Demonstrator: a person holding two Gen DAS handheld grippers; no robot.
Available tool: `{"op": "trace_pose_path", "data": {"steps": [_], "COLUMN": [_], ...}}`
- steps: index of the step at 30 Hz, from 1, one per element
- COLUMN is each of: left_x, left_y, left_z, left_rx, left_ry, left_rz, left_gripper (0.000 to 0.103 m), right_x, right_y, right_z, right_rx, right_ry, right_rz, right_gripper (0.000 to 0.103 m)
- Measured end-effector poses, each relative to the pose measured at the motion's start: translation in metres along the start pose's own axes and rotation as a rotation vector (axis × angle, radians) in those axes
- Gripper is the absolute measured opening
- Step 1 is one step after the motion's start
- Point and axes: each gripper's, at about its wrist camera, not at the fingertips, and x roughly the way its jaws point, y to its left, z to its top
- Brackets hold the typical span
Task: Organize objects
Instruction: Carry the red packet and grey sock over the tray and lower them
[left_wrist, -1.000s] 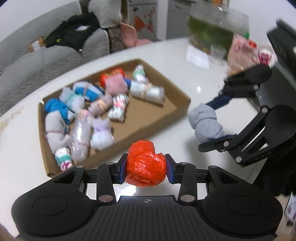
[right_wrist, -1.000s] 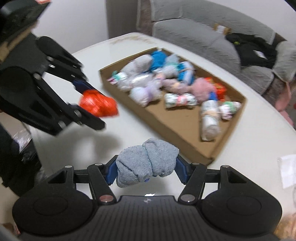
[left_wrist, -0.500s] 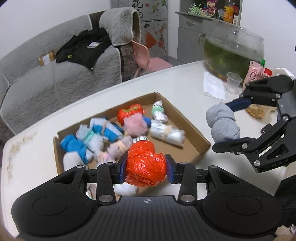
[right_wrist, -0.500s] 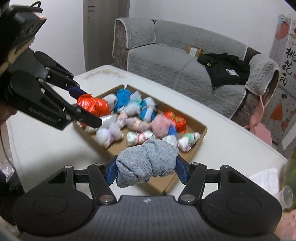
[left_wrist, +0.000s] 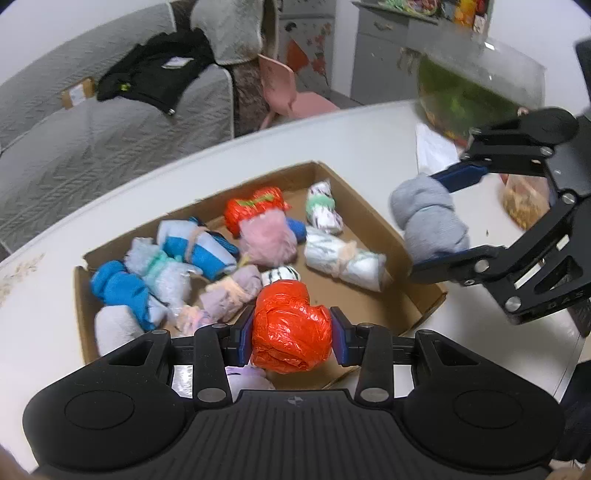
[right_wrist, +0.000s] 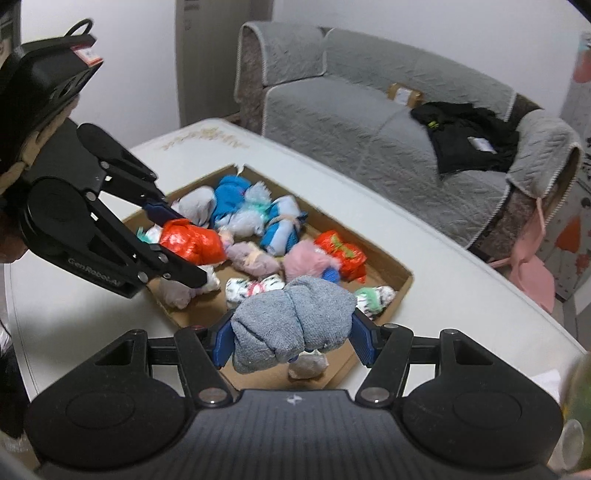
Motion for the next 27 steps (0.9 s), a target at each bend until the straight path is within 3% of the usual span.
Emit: {"op": "trace_pose_path", "data": {"steps": [8,15,21,27], "left_x": [0.025,0.055,0.073,0.076], "left_y": [-0.004,-0.001,0.001,0.002], "left_z": [0.002,-0.009,-0.014,-0.017], "left_rx": [0.104,0.103,0.100,0.134], "left_ry": [0.025,0.090,0.132,0.143], "left_rz": [-0.090,-0.151,-0.148,-0.112], "left_gripper": [0.047,0.047,0.047,0.048], "right_x": [0.029,0.050,0.067,0.069], "right_y": [0.002,-0.001,0.000,0.000], "right_z": [0.000,-0.001,-0.005,-0.004], "right_rx": [-0.073,-0.098,-0.131,-0.158], "right_ry": [0.041,0.091,0.139,0.133], "right_rz": [0.087,0.115,0.139,0.160], "right_gripper": [0.058,0.058,0.059,0.059]}}
